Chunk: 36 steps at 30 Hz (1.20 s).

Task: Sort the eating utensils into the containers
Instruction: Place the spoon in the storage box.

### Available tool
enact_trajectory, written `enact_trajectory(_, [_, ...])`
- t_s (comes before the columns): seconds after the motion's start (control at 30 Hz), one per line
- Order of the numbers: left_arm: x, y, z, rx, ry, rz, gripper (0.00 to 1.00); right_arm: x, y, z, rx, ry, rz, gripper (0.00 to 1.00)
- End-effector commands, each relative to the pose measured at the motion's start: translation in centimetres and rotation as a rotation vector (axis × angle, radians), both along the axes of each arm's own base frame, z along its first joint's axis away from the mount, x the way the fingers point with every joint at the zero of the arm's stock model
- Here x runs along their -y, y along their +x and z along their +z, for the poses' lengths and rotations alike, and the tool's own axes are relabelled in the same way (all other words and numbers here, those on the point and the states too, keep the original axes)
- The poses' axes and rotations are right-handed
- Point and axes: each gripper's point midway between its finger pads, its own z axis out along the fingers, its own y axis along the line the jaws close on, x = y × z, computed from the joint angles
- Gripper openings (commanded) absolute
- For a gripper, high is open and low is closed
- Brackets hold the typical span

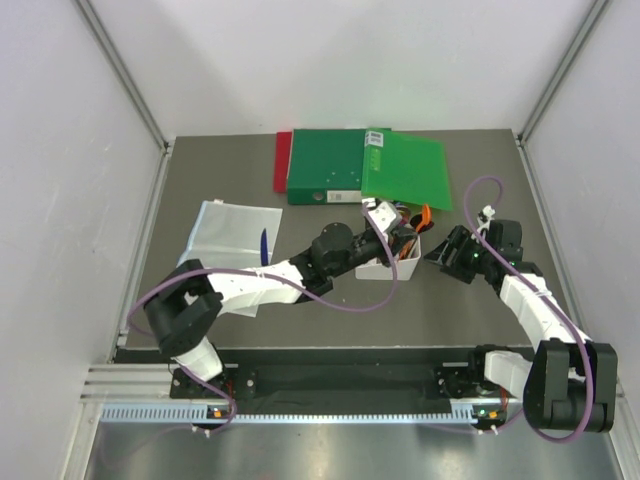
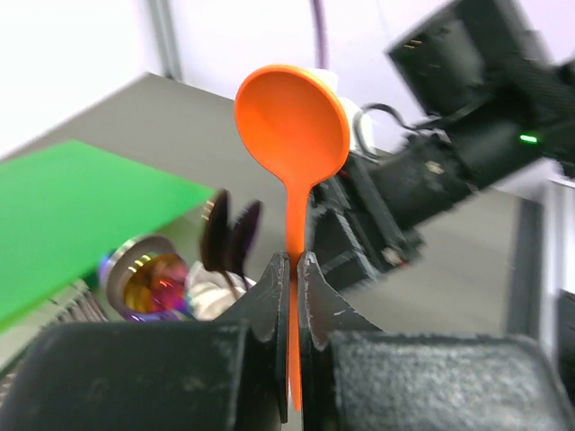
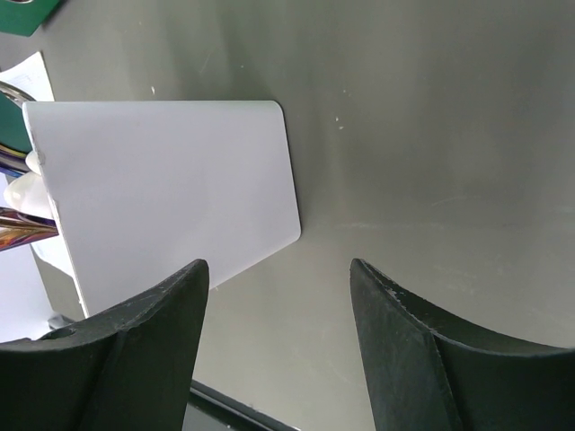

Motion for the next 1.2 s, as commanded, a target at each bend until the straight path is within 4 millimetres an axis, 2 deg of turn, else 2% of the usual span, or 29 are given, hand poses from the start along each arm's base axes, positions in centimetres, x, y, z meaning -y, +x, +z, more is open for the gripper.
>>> enact_trajectory(0.0, [0.7,2.6,3.8,0.137,-0.113,0.094,0.0,0.4,0.2,0.2,0.021,-0.026,0.005,0.65])
enact_trajectory(0.2, [2.9,4.1,1.9,0.152,-0.086,0.095,0.0,0.5,0.1,0.1,0.015,-0.034,0.011,0.65])
enact_trajectory(0.4, [3.3,4.9,0.1,0.161,-0.045,0.109,0.0,0.5,0.0,-0.2,0.006,-0.039,0.014,0.65])
enact_trajectory(0.47, [2.6,5.5,-0.8,0.151,-0.018,0.157,0.0,0.6,0.0,-0.3,0.003,-0.041,0.016,0.65])
enact_trajectory(0.57, [1.5,5.3,-1.5,0.134,0.006,0.183,0.1,0.6,0.2,-0.5,0.002,-0.039,0.014,0.65])
enact_trajectory(0.6, [1.0,5.2,-1.1,0.136,0.007,0.19,0.25,0.6,0.2,-0.6,0.001,-0.038,0.013,0.65])
enact_trajectory(0.63, [0.8,5.0,-1.6,0.128,0.022,0.19,0.28,0.5,0.2,-0.8,-0.005,-0.034,0.012,0.65])
enact_trajectory(0.8, [0.0,5.0,-2.7,0.111,0.063,0.211,0.32,0.4,0.5,-1.0,-0.008,-0.022,0.012,0.64])
enact_trajectory(0.97, [-0.5,4.9,-0.7,0.112,0.01,0.224,0.44,0.4,0.6,-0.7,0.0,-0.027,0.013,0.64])
enact_trajectory(1.03, [-0.6,5.1,0.0,0.122,0.018,0.237,0.45,0.4,0.5,-0.7,0.002,-0.028,0.014,0.64])
enact_trajectory(1.13, [-1.5,5.5,1.9,0.141,0.011,0.28,0.46,0.4,0.4,-0.7,-0.001,-0.027,0.015,0.64])
enact_trajectory(1.17, [-2.7,5.7,3.6,0.146,-0.017,0.33,0.47,0.4,0.5,-0.7,0.001,-0.028,0.014,0.64])
